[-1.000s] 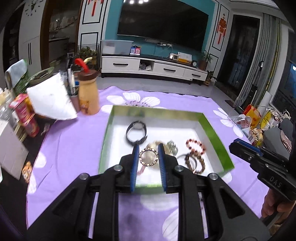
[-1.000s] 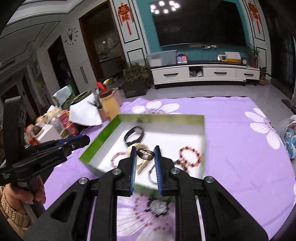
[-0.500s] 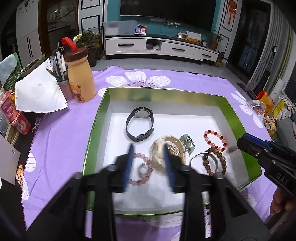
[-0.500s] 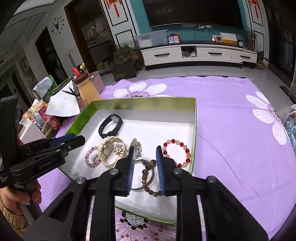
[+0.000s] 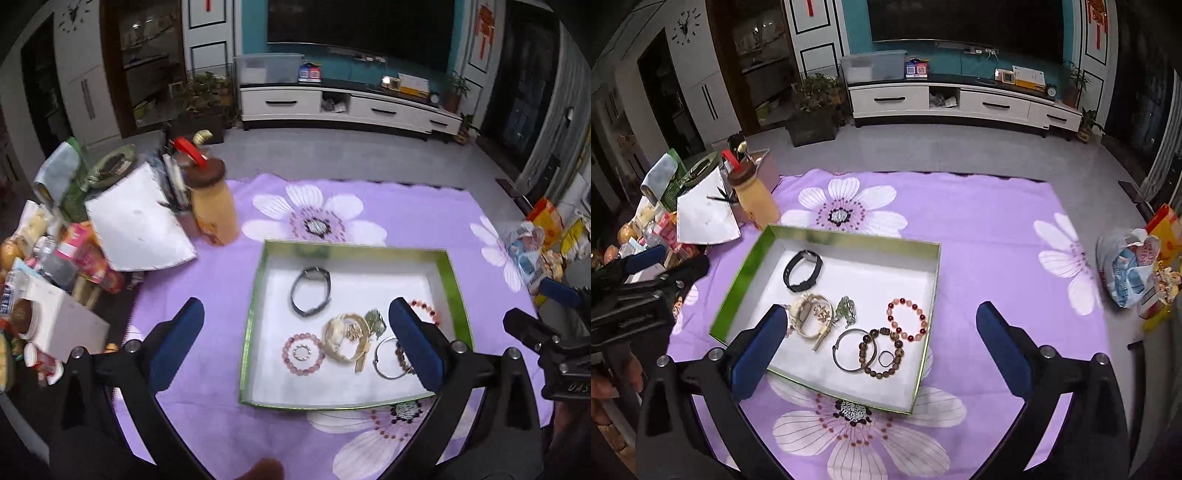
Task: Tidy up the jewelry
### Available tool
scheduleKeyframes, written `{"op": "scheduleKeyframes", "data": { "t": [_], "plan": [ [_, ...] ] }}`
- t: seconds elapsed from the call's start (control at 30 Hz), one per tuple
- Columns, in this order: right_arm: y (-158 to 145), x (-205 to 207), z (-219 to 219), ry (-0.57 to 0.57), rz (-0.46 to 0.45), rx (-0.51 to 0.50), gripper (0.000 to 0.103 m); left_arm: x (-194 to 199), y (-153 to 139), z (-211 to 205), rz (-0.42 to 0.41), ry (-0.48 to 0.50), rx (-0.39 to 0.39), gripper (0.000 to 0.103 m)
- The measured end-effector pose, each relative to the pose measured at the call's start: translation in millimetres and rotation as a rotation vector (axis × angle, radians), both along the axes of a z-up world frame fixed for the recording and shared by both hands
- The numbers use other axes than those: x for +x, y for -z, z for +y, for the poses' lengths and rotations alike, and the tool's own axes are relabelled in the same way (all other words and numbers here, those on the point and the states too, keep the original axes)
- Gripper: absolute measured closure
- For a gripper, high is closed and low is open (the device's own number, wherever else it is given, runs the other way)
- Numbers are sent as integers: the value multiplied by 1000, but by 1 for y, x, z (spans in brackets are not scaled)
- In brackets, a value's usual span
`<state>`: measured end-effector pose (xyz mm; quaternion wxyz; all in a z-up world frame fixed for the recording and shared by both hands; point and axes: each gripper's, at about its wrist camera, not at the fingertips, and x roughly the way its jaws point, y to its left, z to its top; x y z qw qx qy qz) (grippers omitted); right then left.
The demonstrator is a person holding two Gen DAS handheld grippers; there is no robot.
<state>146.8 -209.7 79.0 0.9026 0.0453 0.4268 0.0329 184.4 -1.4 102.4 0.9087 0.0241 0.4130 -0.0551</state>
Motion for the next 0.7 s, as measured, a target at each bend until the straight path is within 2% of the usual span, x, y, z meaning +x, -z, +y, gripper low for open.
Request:
{"op": "scheduleKeyframes", "data": {
  "t": [0.1, 0.23, 0.4, 0.7],
  "plan": [
    [-24, -3, 0, -1, -24, -7, 1, -6, -27, -1, -35, -44, 71, 2],
    [-36, -7, 1, -12, -37, -26, 1, -11, -45, 2, -34, -37, 23, 2],
    [-45, -8, 4, -19, -34, -29, 1, -13, -55, -1, -36, -37, 33, 2],
    [-45, 2, 15, -43, -3, -56, 1, -1, -56, -12, -3, -15, 43, 2]
  ]
}}
